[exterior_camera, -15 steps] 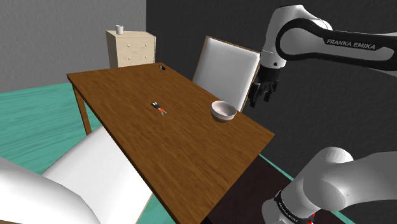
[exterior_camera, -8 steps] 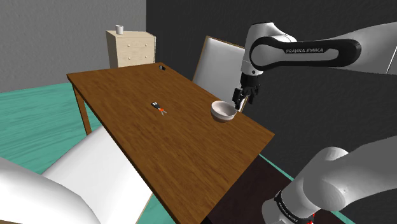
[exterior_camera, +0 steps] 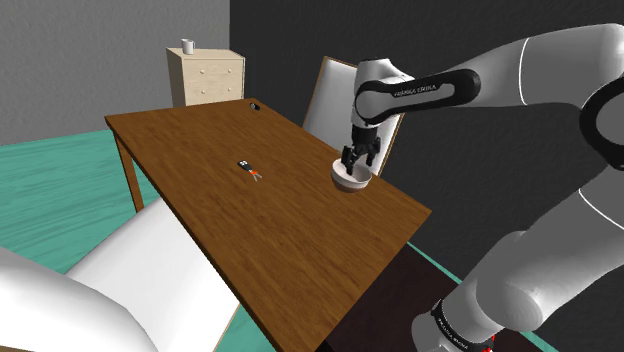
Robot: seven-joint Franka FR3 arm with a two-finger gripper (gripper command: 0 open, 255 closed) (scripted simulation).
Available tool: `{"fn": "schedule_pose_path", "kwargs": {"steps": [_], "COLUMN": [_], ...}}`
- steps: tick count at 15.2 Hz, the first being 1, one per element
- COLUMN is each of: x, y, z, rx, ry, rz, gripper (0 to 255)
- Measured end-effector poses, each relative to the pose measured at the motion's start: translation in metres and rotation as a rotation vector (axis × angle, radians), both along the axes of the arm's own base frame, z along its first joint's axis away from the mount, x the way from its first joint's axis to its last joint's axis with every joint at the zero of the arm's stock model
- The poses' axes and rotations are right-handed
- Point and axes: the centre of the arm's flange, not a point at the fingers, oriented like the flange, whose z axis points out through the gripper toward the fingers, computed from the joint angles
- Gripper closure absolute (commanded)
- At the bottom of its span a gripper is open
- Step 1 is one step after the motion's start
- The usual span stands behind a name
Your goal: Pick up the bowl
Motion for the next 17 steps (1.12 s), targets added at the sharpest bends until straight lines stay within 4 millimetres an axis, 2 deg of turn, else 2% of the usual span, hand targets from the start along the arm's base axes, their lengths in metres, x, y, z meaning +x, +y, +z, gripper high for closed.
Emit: {"fn": "schedule_pose_path", "kwargs": {"steps": [6,9,14,15,17], "x": [0.059,0.068,0.069,0.069,0.069], "y": [-0.004,-0.005,-0.007,-0.006,-0.006], "z": [-0.053,-0.071,-0.096,-0.099,-0.100], "rx": [-0.010,-0.011,-0.012,-0.012,-0.012], "ry": [0.012,0.014,0.015,0.015,0.014], "rz": [0.013,0.015,0.015,0.016,0.016], "gripper": [0,0,0,255,255]}}
